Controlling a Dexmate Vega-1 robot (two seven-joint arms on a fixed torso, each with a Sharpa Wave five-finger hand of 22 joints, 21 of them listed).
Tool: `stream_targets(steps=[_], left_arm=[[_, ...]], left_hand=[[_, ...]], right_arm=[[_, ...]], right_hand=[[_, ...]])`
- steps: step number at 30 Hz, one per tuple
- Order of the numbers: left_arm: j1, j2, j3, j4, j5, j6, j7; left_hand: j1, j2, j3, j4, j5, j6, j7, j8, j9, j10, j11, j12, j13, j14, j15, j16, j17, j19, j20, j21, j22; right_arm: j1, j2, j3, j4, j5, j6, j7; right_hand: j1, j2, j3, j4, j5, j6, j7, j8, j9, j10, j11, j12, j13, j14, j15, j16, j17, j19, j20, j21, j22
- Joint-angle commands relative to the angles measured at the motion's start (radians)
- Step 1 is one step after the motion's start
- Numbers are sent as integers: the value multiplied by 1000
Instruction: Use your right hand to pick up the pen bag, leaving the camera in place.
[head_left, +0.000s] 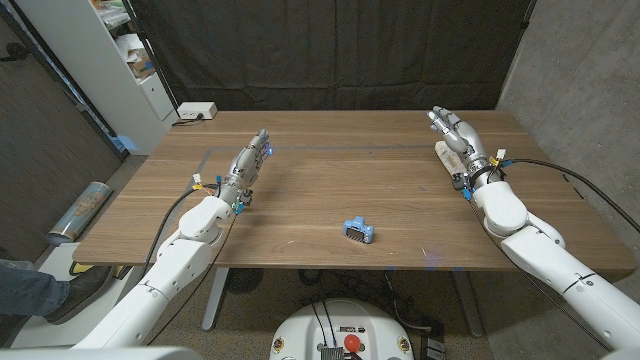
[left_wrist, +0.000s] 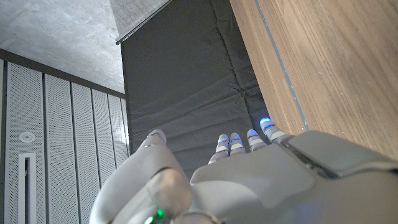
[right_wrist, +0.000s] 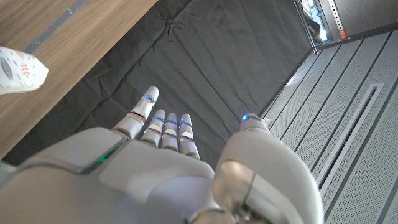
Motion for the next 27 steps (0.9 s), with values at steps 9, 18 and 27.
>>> stream_targets(steps=[9, 18, 27], left_arm=[[1, 7, -2, -3, -4, -11, -7], [-14, -5, 1, 22, -9, -22, -17], [-27, -10, 8, 34, -4, -30, -29]], left_hand=[[4, 10, 2, -6, -2, 5, 1, 7, 5, 5, -6, 1, 1, 1, -2, 5, 3, -78, 10, -7, 3], [5, 11, 1, -8, -2, 6, 1, 7, 5, 5, -8, 0, 1, 1, -1, 5, 3, -76, 11, -12, 3], [5, 12, 1, -9, -3, 8, 2, 7, 5, 4, -6, 0, 1, 1, -1, 5, 3, -75, 4, -16, 3]], right_arm=[[-23, -28, 18, -67, -136, -92, -53], [-28, -28, 22, -81, -168, -121, -66], [-38, -40, 27, -107, -217, -170, -83]], right_hand=[[14, 0, 4, -8, 6, 10, -8, 0, 4, 16, -2, -4, 1, 16, 0, 8, -2, 14, 0, -6, 6], [17, 1, 6, -11, 8, 13, -10, 0, 4, 18, -2, -5, 1, 15, 1, 7, -3, 13, 2, -11, 6], [20, 2, 7, -14, 10, 12, -13, -1, 4, 14, -3, -8, 1, 8, -1, 3, -5, 3, 7, -21, 6]])
